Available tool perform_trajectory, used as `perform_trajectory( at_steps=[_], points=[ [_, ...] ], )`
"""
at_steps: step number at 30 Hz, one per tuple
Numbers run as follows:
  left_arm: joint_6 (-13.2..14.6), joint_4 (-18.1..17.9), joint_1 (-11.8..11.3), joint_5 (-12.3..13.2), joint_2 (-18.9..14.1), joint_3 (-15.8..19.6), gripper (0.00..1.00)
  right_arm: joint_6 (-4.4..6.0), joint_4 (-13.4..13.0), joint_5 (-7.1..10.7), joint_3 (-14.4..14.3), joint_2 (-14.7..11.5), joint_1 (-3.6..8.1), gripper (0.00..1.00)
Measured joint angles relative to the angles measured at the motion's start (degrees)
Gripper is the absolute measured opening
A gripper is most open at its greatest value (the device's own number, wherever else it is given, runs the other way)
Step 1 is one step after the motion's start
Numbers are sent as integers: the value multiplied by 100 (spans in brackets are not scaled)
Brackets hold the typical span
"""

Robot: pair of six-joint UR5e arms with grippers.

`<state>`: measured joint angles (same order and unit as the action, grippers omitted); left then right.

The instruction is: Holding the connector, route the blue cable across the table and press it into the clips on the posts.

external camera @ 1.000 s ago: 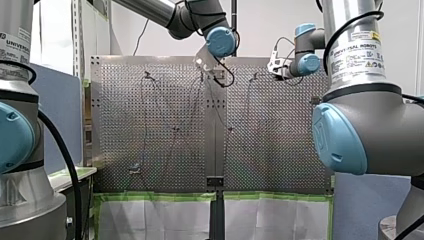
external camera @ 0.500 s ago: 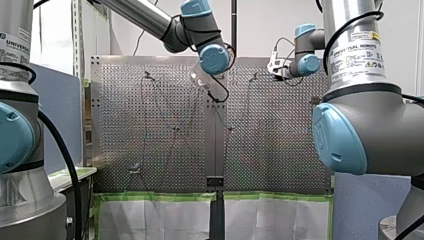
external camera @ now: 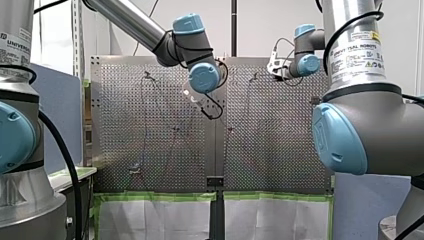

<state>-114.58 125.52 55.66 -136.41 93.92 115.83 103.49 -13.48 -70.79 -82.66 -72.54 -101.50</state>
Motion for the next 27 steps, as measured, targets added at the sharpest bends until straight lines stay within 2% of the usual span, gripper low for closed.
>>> perform_trajectory(
  at_steps=[5, 15, 21, 27],
  points=[
    [148, -246, -34, -23, 0, 247, 100, -10, 10, 0, -1, 6, -16, 0],
    [653, -740, -52, -7, 0, 767, 100, -21, 19, 0, -2, 13, -24, 0],
    [918, -869, -53, -21, -2, 1047, 100, -21, 16, 0, -2, 16, -24, 0],
    [1057, -796, -71, -14, 1, 1371, 100, -35, 20, 0, -2, 16, -25, 0]
  ],
)
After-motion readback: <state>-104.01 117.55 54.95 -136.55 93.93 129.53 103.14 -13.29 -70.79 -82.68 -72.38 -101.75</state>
